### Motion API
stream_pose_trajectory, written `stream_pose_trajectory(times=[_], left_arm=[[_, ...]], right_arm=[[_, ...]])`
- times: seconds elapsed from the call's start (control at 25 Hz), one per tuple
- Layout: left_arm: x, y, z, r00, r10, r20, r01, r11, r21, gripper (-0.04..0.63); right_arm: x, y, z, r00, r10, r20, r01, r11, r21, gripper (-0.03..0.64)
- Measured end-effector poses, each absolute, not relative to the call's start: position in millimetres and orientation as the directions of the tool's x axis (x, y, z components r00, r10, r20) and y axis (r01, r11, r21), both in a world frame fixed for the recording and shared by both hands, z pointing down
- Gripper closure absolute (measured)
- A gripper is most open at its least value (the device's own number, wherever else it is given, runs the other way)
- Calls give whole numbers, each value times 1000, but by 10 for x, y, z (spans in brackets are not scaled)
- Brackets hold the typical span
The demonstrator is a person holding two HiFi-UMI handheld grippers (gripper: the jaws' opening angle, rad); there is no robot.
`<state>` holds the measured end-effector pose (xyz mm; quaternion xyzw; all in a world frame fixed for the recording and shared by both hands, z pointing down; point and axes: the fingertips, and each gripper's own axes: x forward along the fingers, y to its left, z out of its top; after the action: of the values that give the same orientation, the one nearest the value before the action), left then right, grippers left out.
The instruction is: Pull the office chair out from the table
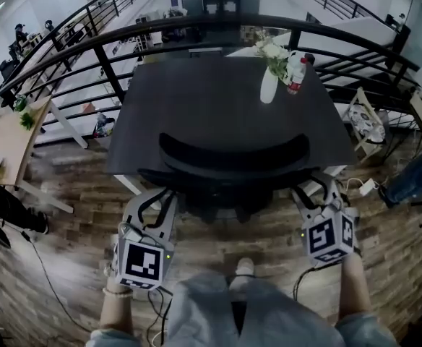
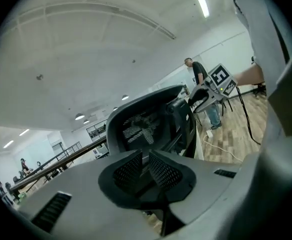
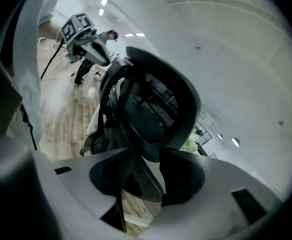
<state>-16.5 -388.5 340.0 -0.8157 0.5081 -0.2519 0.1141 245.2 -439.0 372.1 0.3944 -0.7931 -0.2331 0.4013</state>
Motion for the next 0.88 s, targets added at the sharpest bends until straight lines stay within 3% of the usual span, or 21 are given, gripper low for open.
stream_pose_trajectory(times=[0.12, 0.28, 0.88], left_arm=[[-220, -3942, 3494, 351, -881, 317, -708, -471, -526, 494], [-328, -4017, 3663, 312, -875, 370, -601, -484, -637, 416], [-632, -4408, 4229, 102, -835, 541, -146, -551, -822, 345]], right_arm=[[2443, -4423, 3920, -350, -762, 546, -265, 639, 722, 435], [2500, -4502, 4141, -320, -715, 622, -132, 684, 718, 402], [2529, -4704, 4436, -256, -697, 670, 26, 688, 726, 401]])
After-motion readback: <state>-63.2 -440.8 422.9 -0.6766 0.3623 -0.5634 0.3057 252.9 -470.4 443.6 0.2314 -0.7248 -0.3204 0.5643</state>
